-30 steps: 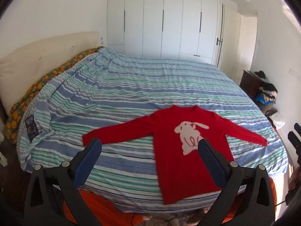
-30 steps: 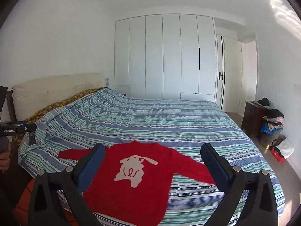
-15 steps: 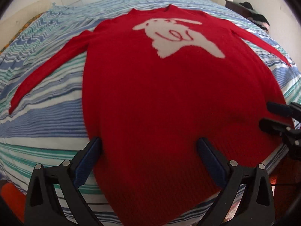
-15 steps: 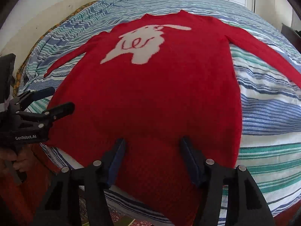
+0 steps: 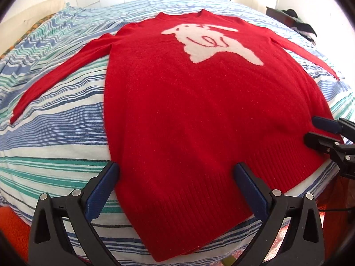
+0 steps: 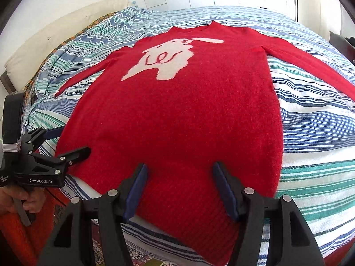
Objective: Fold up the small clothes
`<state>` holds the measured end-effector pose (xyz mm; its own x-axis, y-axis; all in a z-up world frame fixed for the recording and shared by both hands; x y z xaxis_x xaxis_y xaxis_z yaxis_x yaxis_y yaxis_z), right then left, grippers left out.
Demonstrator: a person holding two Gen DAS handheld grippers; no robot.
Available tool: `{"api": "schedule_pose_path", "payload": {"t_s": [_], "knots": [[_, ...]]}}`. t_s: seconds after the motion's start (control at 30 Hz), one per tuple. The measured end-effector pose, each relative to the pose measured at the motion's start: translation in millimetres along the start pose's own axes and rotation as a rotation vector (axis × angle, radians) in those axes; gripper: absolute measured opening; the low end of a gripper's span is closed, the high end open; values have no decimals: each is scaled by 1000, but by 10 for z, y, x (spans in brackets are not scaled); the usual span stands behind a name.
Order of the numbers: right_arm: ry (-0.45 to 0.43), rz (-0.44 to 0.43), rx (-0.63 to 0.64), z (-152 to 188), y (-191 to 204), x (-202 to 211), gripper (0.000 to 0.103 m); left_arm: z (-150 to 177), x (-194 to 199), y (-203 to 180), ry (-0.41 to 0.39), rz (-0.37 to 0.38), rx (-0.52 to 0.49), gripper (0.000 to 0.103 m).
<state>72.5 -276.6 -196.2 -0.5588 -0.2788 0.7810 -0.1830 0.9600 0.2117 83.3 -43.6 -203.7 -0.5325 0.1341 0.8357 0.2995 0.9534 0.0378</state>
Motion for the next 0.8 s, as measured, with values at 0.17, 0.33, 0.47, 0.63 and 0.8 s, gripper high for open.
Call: {"api": "schedule_pose_path", "payload": {"t_s": [0.17, 0.33, 0.47, 0.63, 0.8], "knots": [[0, 2, 2, 4, 14, 3, 64, -7, -13, 4, 0, 3, -1, 103], [-1, 4, 3, 6, 18, 1, 64, -6, -15, 6, 0, 3, -1, 103], [-1, 5, 3, 7, 23, 1, 64, -3, -14, 6, -1, 3, -1, 103], [-2, 8, 5, 6, 33, -3, 64, -13, -23, -4, 0, 2, -4, 103], [-3, 8, 4, 6, 33, -3, 64, -10, -22, -9, -2, 1, -6, 103]]}}
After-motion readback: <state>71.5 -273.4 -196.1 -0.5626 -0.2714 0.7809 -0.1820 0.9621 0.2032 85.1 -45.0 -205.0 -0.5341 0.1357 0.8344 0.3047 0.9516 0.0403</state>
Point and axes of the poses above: each gripper's, at about its wrist camera, not at the fingertips, and x roughly against the way its jaws point, y to its left, z to its underside, the point moved 2 cm from there along -x, roughly the way its jaws point, and after that the axes turned 1 degree about -z, right-handed, at the moved point
